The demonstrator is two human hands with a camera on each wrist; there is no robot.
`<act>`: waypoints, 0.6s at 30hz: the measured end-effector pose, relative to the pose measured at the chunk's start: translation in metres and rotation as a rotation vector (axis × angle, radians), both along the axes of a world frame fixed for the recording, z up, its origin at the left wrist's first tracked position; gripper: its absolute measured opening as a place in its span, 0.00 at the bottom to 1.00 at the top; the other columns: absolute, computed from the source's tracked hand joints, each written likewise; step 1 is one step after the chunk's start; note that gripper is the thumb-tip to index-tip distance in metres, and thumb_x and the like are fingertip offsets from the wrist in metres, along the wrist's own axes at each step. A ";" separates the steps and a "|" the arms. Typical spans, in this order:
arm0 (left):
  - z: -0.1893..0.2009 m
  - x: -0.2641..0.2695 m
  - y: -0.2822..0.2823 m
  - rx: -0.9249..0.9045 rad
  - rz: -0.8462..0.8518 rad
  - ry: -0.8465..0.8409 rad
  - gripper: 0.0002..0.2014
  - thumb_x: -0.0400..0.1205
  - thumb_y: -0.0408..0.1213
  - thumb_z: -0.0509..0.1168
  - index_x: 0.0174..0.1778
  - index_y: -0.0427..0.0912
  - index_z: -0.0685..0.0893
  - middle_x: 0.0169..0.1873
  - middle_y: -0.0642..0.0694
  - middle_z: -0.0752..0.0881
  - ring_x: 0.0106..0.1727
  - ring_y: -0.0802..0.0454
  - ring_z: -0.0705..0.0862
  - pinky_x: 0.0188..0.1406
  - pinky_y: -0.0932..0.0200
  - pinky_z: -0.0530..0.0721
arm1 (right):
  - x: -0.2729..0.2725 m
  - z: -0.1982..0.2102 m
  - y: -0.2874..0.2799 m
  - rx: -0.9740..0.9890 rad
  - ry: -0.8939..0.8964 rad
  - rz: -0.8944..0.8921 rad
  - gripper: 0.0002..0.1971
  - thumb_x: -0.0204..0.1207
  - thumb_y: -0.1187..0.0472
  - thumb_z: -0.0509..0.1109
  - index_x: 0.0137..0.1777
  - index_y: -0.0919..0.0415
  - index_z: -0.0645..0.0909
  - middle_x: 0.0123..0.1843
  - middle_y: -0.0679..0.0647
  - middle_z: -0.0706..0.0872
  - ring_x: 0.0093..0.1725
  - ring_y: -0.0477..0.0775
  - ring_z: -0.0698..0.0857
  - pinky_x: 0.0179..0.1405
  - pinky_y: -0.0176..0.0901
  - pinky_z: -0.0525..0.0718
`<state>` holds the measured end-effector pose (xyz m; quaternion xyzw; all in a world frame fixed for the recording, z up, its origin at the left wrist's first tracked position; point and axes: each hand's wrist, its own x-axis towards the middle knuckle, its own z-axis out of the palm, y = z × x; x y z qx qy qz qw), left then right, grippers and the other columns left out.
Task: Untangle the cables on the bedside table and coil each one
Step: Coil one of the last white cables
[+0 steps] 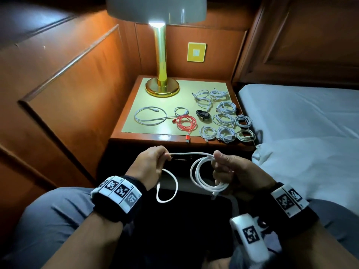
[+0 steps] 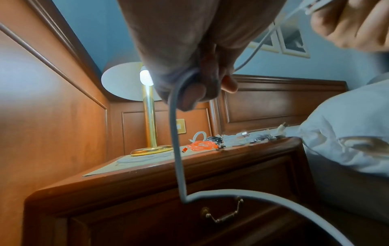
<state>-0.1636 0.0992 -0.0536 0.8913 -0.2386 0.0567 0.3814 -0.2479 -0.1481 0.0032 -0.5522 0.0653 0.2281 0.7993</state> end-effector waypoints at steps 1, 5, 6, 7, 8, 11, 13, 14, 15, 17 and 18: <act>-0.006 0.000 -0.001 0.007 0.001 0.011 0.08 0.87 0.39 0.63 0.43 0.52 0.83 0.38 0.53 0.84 0.39 0.54 0.82 0.44 0.57 0.82 | 0.000 0.000 -0.001 0.038 0.005 -0.015 0.22 0.76 0.39 0.69 0.27 0.52 0.74 0.23 0.46 0.59 0.27 0.53 0.49 0.38 0.53 0.44; -0.021 -0.017 -0.020 0.017 -0.093 0.049 0.08 0.85 0.51 0.56 0.49 0.56 0.79 0.39 0.53 0.86 0.42 0.49 0.86 0.44 0.50 0.85 | 0.002 -0.002 -0.001 0.112 -0.029 -0.053 0.25 0.65 0.33 0.78 0.32 0.52 0.72 0.23 0.45 0.60 0.25 0.50 0.50 0.26 0.46 0.48; -0.022 -0.022 -0.026 0.014 -0.127 0.062 0.10 0.85 0.53 0.56 0.50 0.55 0.80 0.40 0.53 0.87 0.43 0.50 0.87 0.46 0.50 0.85 | 0.002 -0.003 -0.001 0.121 -0.049 -0.071 0.26 0.65 0.33 0.78 0.31 0.52 0.70 0.23 0.45 0.61 0.21 0.47 0.54 0.22 0.43 0.50; -0.021 -0.027 -0.031 0.006 -0.158 0.079 0.12 0.85 0.54 0.56 0.50 0.55 0.82 0.41 0.52 0.88 0.45 0.50 0.87 0.48 0.51 0.85 | 0.002 -0.004 0.000 0.130 -0.064 -0.093 0.26 0.67 0.34 0.76 0.31 0.52 0.69 0.23 0.45 0.61 0.19 0.45 0.56 0.20 0.40 0.52; -0.019 -0.031 -0.034 0.005 -0.185 0.096 0.14 0.84 0.55 0.56 0.50 0.54 0.84 0.42 0.52 0.89 0.46 0.52 0.88 0.49 0.51 0.85 | 0.003 -0.005 0.001 0.141 -0.075 -0.118 0.24 0.70 0.34 0.73 0.30 0.52 0.69 0.23 0.45 0.61 0.18 0.44 0.58 0.19 0.40 0.52; -0.015 -0.039 -0.042 -0.026 -0.248 0.105 0.17 0.85 0.53 0.59 0.50 0.50 0.90 0.44 0.52 0.91 0.48 0.56 0.88 0.53 0.58 0.84 | 0.005 -0.003 0.001 0.171 -0.067 -0.235 0.22 0.79 0.39 0.63 0.29 0.52 0.69 0.23 0.46 0.61 0.17 0.43 0.58 0.18 0.38 0.51; -0.015 -0.044 -0.048 -0.078 -0.261 0.080 0.14 0.85 0.46 0.63 0.52 0.45 0.92 0.46 0.52 0.92 0.49 0.58 0.89 0.54 0.64 0.84 | 0.005 0.001 0.001 0.135 -0.056 -0.334 0.22 0.82 0.41 0.58 0.31 0.53 0.66 0.23 0.47 0.61 0.17 0.43 0.59 0.15 0.34 0.56; -0.015 -0.048 -0.051 -0.088 -0.272 0.074 0.13 0.85 0.44 0.63 0.53 0.44 0.92 0.47 0.51 0.92 0.50 0.58 0.90 0.54 0.65 0.84 | 0.005 0.001 0.002 0.106 -0.071 -0.364 0.22 0.83 0.42 0.57 0.32 0.54 0.65 0.24 0.47 0.61 0.17 0.43 0.59 0.15 0.33 0.59; -0.015 -0.050 -0.052 -0.081 -0.282 0.070 0.13 0.86 0.44 0.63 0.54 0.43 0.92 0.47 0.50 0.92 0.49 0.57 0.90 0.54 0.63 0.85 | 0.006 0.001 0.003 0.061 -0.102 -0.382 0.22 0.84 0.42 0.57 0.32 0.55 0.64 0.24 0.48 0.61 0.18 0.43 0.60 0.16 0.32 0.61; -0.017 -0.050 -0.049 -0.031 -0.282 0.064 0.15 0.85 0.47 0.59 0.54 0.47 0.90 0.46 0.49 0.92 0.48 0.53 0.90 0.50 0.57 0.86 | 0.008 -0.004 0.004 -0.092 -0.198 -0.411 0.24 0.84 0.41 0.60 0.32 0.56 0.63 0.25 0.49 0.62 0.20 0.43 0.62 0.20 0.31 0.64; -0.016 -0.046 -0.045 -0.001 -0.255 0.069 0.15 0.85 0.48 0.58 0.54 0.49 0.89 0.46 0.49 0.91 0.47 0.51 0.89 0.49 0.56 0.86 | 0.009 -0.005 0.004 -0.170 -0.236 -0.419 0.24 0.83 0.41 0.60 0.32 0.56 0.63 0.25 0.49 0.62 0.21 0.43 0.62 0.22 0.31 0.64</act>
